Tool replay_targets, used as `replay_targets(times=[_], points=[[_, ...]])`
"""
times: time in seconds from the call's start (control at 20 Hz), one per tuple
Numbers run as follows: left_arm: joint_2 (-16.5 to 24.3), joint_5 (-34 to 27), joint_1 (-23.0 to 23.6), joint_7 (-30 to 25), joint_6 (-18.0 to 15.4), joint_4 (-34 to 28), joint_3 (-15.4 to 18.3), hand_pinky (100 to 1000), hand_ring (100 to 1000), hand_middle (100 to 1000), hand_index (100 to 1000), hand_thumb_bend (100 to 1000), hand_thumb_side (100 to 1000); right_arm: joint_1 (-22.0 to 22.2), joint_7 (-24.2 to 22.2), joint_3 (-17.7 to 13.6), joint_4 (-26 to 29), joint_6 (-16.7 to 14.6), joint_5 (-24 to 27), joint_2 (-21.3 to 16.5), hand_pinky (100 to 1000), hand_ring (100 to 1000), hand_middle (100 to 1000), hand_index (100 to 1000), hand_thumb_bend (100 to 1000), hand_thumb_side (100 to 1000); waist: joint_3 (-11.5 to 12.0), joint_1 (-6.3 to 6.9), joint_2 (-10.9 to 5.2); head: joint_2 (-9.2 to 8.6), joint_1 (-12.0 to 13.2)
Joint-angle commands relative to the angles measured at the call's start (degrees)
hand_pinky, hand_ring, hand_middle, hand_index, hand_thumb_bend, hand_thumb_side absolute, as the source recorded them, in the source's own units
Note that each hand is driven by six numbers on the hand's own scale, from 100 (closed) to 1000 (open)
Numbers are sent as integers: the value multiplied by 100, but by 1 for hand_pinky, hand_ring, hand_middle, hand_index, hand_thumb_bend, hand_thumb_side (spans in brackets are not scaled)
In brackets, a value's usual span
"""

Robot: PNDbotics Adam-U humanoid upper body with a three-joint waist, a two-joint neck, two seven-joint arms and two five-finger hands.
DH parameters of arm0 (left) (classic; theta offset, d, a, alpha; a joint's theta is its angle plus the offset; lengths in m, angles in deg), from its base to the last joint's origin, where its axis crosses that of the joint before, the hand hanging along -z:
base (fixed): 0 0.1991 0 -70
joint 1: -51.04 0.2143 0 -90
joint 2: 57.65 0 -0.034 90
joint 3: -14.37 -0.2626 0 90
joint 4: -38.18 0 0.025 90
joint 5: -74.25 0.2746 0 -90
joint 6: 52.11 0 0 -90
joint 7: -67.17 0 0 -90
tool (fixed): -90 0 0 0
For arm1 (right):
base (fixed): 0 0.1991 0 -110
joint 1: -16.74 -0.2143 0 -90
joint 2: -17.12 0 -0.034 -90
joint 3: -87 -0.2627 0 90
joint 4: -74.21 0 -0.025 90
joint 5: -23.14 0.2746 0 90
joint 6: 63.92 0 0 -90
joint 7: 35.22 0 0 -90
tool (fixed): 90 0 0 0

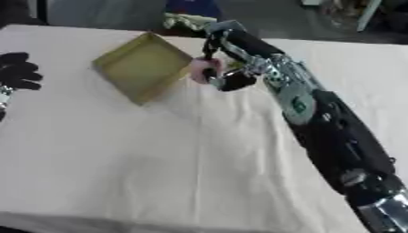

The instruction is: Pick up objects on the table and place them in the box.

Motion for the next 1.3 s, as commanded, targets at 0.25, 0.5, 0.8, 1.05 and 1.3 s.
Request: replay_targets(times=[0.25,0.5,0.8,1.05,1.3], points=[[10,-62,-169,-105,-24,-82,-87,659,667,639,803,382,729,-914,368,-459,-1007,294,-691,979,753,748,700,472,100,100,282,73,29,-61,-286],[-17,-85,-227,-134,-31,-95,-111,659,667,639,803,382,729,-1039,818,-792,-1744,672,-1161,1743,751,745,696,478,100,100,434,103,99,-137,-386],[-34,-99,-275,-153,-38,-108,-129,659,667,639,803,382,729,-857,1446,-1223,-2145,1281,-1789,2416,742,743,690,486,100,100,570,131,166,-195,-467],[-44,-110,-296,-170,-43,-112,-143,660,667,639,803,382,729,-755,2003,-1478,-1956,1838,-2347,2540,733,736,682,486,100,100,654,151,190,-223,-520],[-48,-117,-300,-169,-42,-110,-139,660,667,639,803,380,730,-772,2532,-1454,-1853,2352,-2876,2664,727,733,676,487,100,100,650,159,184,-230,-521]])
